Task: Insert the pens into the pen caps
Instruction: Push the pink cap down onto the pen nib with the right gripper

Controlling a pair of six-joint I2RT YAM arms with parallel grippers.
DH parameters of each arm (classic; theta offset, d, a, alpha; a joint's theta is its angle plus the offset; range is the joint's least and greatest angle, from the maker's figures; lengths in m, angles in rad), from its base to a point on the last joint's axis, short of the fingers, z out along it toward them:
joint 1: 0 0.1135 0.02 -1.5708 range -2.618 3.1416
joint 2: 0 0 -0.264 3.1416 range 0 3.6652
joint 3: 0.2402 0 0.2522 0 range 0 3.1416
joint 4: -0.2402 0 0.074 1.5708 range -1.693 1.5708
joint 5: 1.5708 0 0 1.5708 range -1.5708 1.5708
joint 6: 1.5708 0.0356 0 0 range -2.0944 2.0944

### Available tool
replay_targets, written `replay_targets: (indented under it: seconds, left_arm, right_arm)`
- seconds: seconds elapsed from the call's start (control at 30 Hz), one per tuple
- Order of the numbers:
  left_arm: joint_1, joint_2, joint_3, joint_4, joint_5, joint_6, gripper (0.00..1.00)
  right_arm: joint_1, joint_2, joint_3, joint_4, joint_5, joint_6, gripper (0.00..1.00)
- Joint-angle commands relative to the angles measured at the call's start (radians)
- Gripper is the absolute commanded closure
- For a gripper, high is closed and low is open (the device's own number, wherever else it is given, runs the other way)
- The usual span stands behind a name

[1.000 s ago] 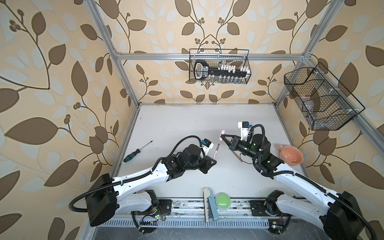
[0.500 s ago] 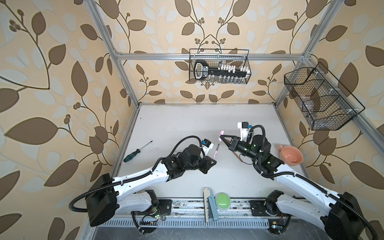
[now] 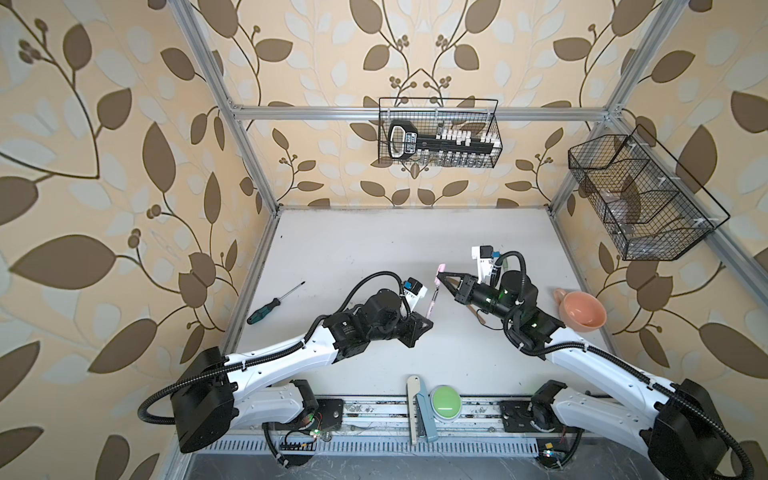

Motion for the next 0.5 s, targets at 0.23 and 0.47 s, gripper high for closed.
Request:
replay_targets:
  seconds: [0.23,0.47]
  left_arm:
    - [-0.008,-0.038,-0.006,0.032,-0.018,0.031,0.97]
    - [-0.007,-0.053,-0.005,0.020,-0.028,0.037,0.97]
  right_arm:
    - [0.011,-0.048,-0.031,-0.020,-0.006,-0.001,0.98]
    - [0.014,-0.066,-0.051,-0.029,-0.003,0.003,0.98]
